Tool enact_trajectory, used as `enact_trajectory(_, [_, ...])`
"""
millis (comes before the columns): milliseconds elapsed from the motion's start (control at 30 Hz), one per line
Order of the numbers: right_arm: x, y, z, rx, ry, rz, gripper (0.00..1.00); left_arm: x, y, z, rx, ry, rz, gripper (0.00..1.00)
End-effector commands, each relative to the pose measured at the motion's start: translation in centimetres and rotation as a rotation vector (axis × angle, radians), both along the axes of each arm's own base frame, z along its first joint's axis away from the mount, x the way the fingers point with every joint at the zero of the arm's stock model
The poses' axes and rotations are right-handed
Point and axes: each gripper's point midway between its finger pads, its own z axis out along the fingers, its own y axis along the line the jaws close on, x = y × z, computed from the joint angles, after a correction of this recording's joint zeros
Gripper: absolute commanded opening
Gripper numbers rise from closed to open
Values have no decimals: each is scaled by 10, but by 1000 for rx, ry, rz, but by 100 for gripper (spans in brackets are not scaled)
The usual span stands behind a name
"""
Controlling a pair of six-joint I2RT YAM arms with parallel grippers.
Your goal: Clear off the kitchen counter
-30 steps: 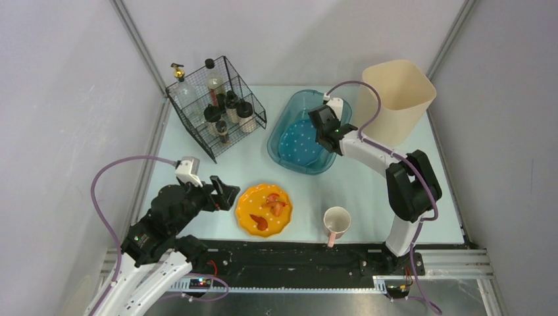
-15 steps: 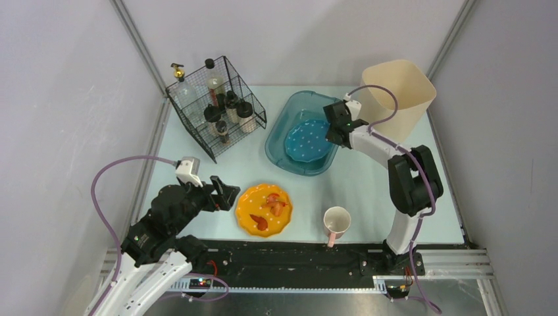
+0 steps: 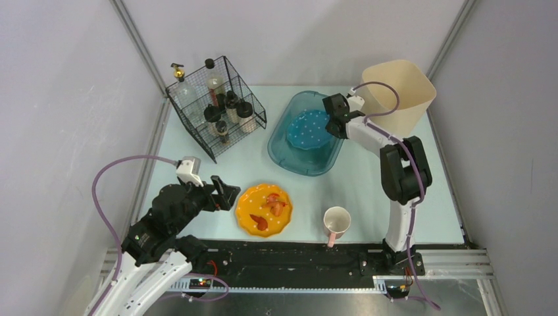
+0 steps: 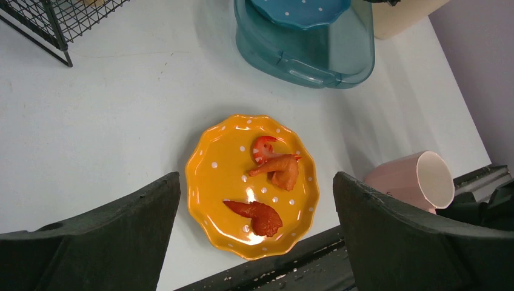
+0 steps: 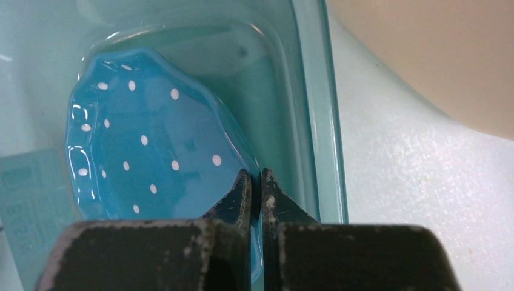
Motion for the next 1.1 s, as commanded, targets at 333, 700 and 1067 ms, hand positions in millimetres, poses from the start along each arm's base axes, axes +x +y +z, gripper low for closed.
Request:
enact_trajectory(333, [41, -22, 15, 49, -82, -247, 0, 2, -5, 4, -14, -14, -13, 100])
enact_trajectory(700, [37, -38, -15, 82, -16, -311, 0, 3, -5, 3, -13, -11, -15, 100])
enact_trajectory(1067, [31, -34, -17, 68, 5, -285, 41, 3, -5, 3, -11, -9, -12, 100])
